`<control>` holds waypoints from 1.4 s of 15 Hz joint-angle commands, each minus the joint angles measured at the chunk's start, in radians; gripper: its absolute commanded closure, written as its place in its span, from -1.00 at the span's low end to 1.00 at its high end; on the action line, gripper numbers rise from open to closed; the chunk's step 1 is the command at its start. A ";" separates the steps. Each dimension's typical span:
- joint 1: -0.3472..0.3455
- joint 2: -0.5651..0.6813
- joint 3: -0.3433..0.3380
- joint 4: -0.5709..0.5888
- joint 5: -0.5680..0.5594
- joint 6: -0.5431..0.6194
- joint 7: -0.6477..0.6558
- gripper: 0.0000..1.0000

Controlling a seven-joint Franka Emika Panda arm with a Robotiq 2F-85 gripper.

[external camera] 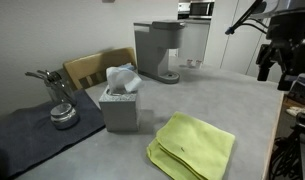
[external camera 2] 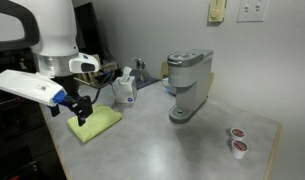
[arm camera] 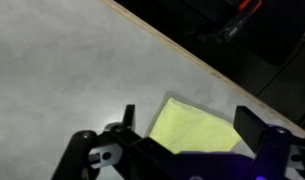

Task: Unfold the cloth

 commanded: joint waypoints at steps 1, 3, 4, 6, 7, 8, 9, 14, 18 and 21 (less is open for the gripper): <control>0.041 0.090 0.058 0.013 0.085 0.030 -0.035 -1.00; 0.069 0.135 0.099 0.026 0.122 0.036 -0.035 -1.00; 0.080 0.156 0.118 0.032 0.139 0.043 -0.036 -1.00; 0.097 0.204 0.170 0.052 0.153 0.067 -0.018 -1.00; 0.100 0.226 0.195 0.062 0.150 0.087 -0.005 -1.00; 0.103 0.247 0.219 0.071 0.143 0.110 0.002 -1.00; 0.076 0.177 0.212 0.034 0.136 0.071 -0.001 -1.00; 0.081 0.230 0.246 0.062 0.135 0.094 0.008 -1.00; 0.086 0.247 0.264 0.061 0.146 0.118 0.024 -1.00; 0.101 0.267 0.295 0.058 0.200 0.231 0.110 -1.00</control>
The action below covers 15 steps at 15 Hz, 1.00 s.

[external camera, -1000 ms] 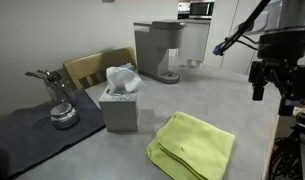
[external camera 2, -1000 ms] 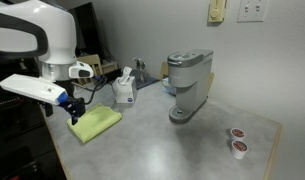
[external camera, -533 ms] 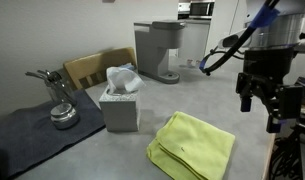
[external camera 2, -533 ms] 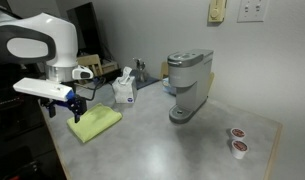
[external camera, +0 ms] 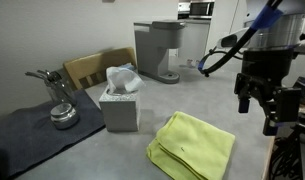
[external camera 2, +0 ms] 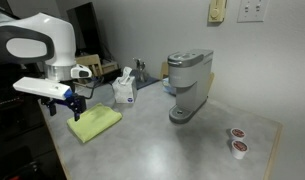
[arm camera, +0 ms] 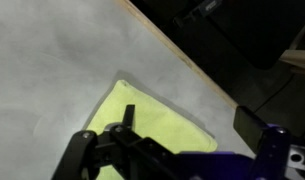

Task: Unfold the cloth

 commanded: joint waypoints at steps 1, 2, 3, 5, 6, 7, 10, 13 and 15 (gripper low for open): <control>0.005 0.044 0.050 0.000 0.081 0.151 0.093 -1.00; 0.012 0.056 0.062 0.000 0.112 0.208 0.129 -1.00; 0.019 0.068 0.075 0.000 0.134 0.267 0.162 -1.00; 0.033 0.107 0.102 0.009 0.184 0.375 0.230 -1.00; 0.037 0.126 0.115 0.014 0.201 0.418 0.259 -1.00; 0.046 0.146 0.127 0.020 0.243 0.461 0.273 -1.00; 0.027 0.117 0.142 0.006 0.210 0.435 0.276 -1.00; 0.025 0.127 0.147 0.011 0.212 0.440 0.283 -1.00; 0.024 0.134 0.147 0.015 0.230 0.440 0.286 -1.00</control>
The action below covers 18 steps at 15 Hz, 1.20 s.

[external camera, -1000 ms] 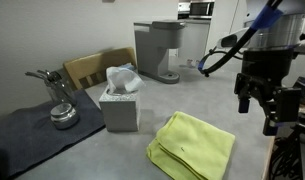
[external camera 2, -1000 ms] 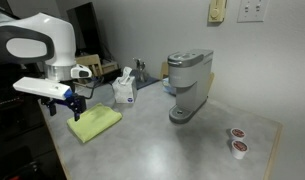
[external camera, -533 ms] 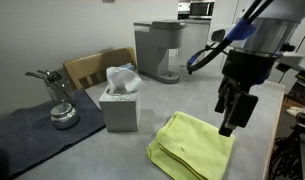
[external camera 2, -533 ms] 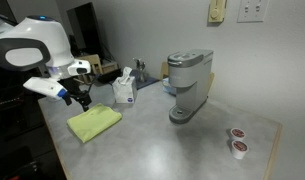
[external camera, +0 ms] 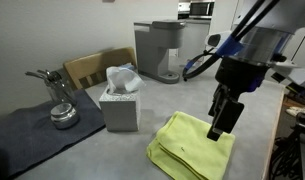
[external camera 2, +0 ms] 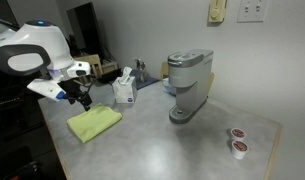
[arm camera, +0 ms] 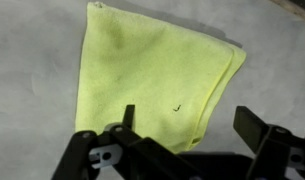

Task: Unfold the cloth

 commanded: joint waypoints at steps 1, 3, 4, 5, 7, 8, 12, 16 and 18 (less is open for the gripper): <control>-0.023 0.016 0.026 0.009 -0.002 0.004 0.027 -1.00; -0.020 0.039 0.035 0.027 -0.029 0.003 0.080 -1.00; -0.019 0.053 0.041 0.035 -0.056 0.006 0.115 -1.00; -0.018 0.063 0.048 0.044 -0.076 0.005 0.143 -1.00; -0.020 0.094 0.060 0.071 -0.145 0.000 0.210 -1.00; -0.021 0.113 0.063 0.086 -0.195 -0.002 0.253 -1.00; -0.003 0.203 0.027 0.161 -0.465 -0.033 0.483 -1.00; 0.002 0.207 0.023 0.167 -0.568 -0.034 0.595 -1.00; 0.018 0.235 0.008 0.195 -0.602 -0.043 0.643 -1.00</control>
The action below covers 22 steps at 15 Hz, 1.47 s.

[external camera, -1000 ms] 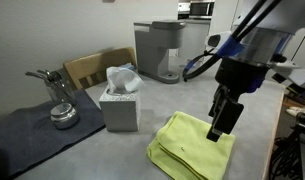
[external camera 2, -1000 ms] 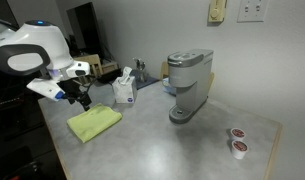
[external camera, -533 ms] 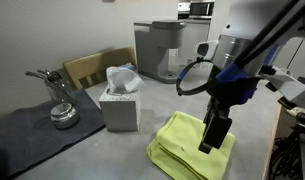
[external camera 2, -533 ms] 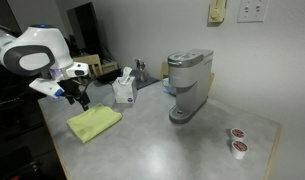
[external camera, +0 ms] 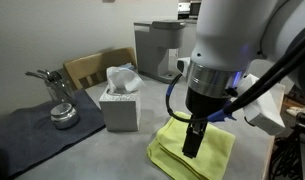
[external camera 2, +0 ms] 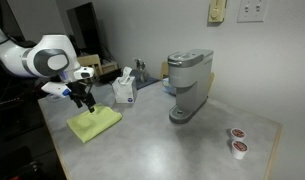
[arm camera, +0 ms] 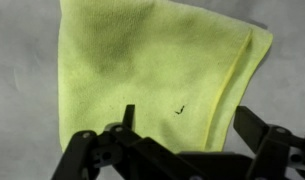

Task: Unfold the cloth

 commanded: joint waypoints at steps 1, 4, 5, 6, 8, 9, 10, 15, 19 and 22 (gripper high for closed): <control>-0.002 0.003 0.003 0.005 0.000 -0.004 0.000 -1.00; -0.011 0.009 0.013 0.008 0.022 -0.011 -0.013 -1.00; 0.000 0.014 0.005 0.013 0.010 -0.013 0.009 -1.00; 0.004 0.017 0.002 0.017 0.007 -0.017 0.022 -1.00; 0.022 0.024 -0.011 0.027 -0.009 -0.028 0.078 -1.00; 0.035 0.030 -0.021 0.034 -0.023 -0.035 0.120 -1.00; 0.047 0.034 -0.029 0.040 -0.038 -0.044 0.158 -1.00; 0.120 0.079 -0.064 0.098 -0.136 -0.110 0.340 -1.00; 0.151 0.125 -0.071 0.149 -0.177 -0.161 0.406 -1.00; 0.158 0.151 -0.075 0.175 -0.185 -0.187 0.422 -1.00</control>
